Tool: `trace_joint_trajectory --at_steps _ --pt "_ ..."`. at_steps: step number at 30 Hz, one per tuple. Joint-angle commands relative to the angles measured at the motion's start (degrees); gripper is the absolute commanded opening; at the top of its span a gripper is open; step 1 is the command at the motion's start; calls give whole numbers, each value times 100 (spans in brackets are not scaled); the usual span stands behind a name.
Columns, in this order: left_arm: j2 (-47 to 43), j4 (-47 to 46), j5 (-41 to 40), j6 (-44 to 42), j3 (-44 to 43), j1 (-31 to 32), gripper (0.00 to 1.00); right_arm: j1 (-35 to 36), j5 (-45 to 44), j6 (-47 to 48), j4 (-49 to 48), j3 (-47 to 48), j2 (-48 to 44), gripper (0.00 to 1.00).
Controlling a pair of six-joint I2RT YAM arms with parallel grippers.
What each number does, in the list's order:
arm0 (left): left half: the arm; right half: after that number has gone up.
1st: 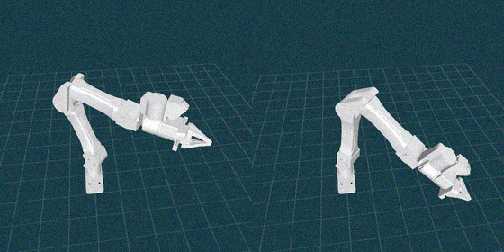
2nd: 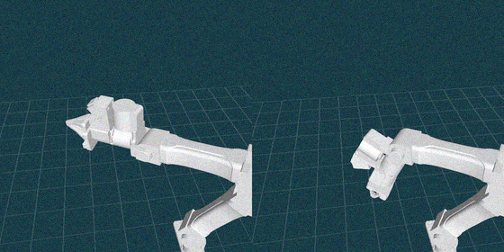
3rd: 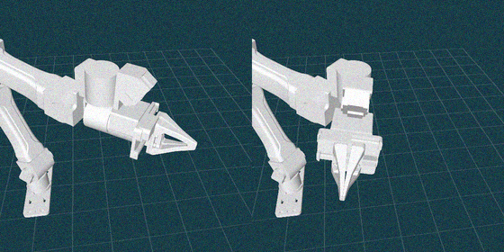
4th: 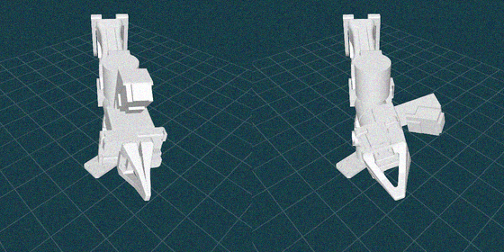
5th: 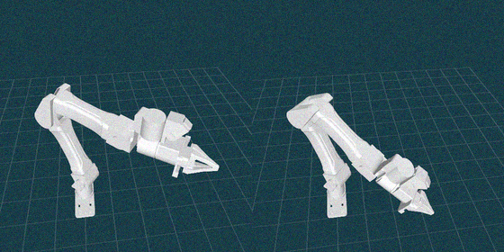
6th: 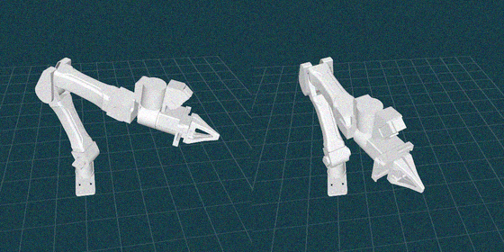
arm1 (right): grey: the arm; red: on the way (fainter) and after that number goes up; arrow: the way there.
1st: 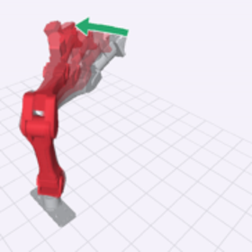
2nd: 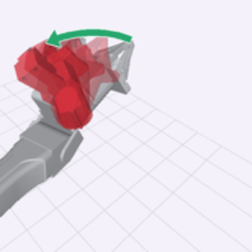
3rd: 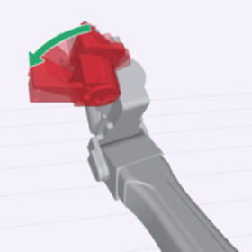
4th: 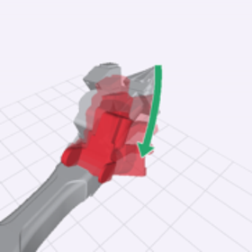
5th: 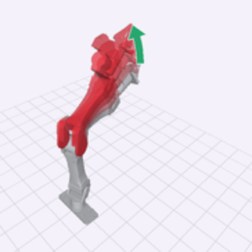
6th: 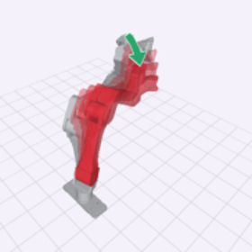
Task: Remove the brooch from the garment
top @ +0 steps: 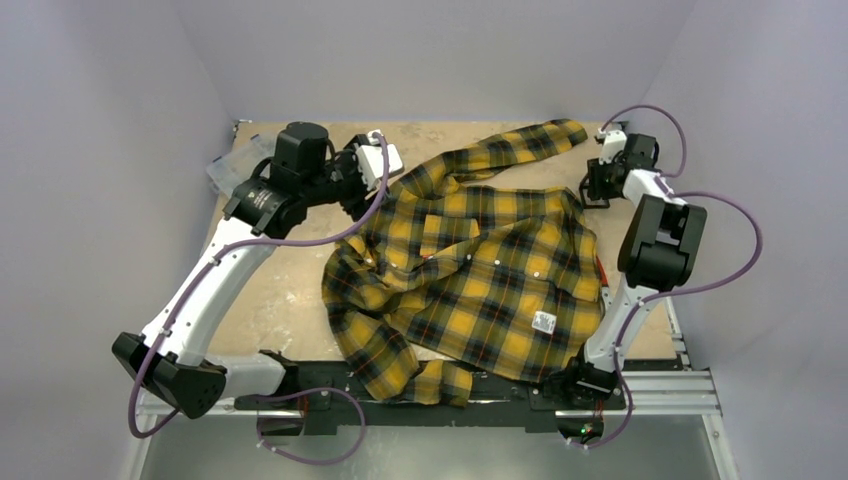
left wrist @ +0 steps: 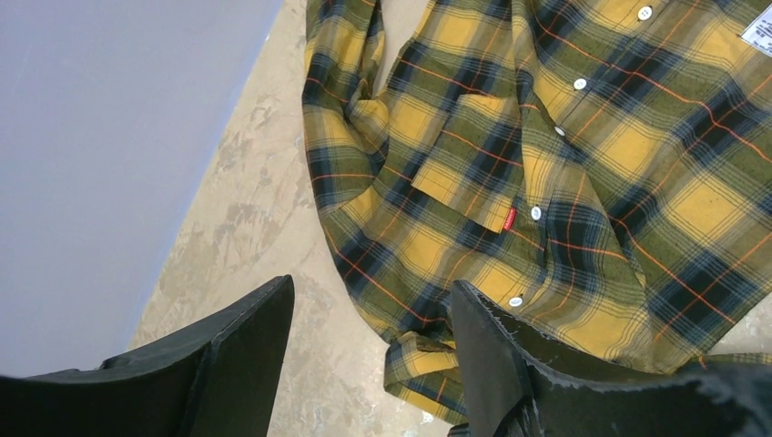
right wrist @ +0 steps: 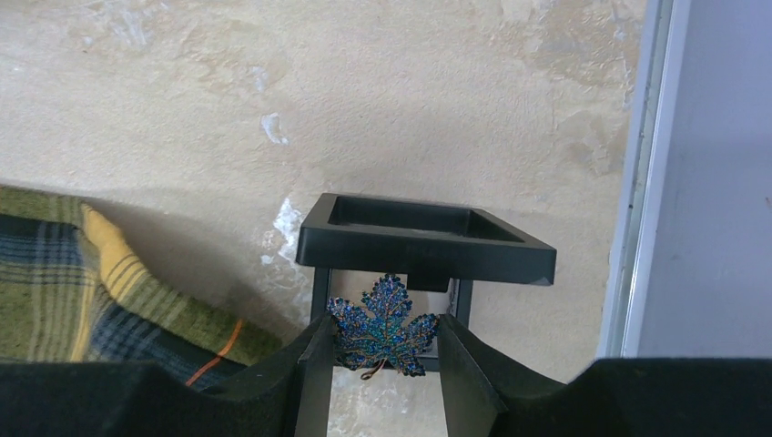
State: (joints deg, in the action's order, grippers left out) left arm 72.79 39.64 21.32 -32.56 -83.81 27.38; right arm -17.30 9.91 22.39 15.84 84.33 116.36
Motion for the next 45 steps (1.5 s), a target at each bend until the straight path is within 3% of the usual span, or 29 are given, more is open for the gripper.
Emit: trace_joint_trajectory --at_steps 1,14,37,45 --pt "28 51 123 104 -282 -39 63 -20 -128 16 -194 274 127 20" --pt "82 127 143 144 -333 -42 63 -20 -95 -37 -383 235 226 25" --pt "279 352 175 142 -628 -39 63 -25 -78 0 -413 290 429 59" --pt "263 361 147 205 -619 -39 63 -28 17 -43 -380 308 205 65"
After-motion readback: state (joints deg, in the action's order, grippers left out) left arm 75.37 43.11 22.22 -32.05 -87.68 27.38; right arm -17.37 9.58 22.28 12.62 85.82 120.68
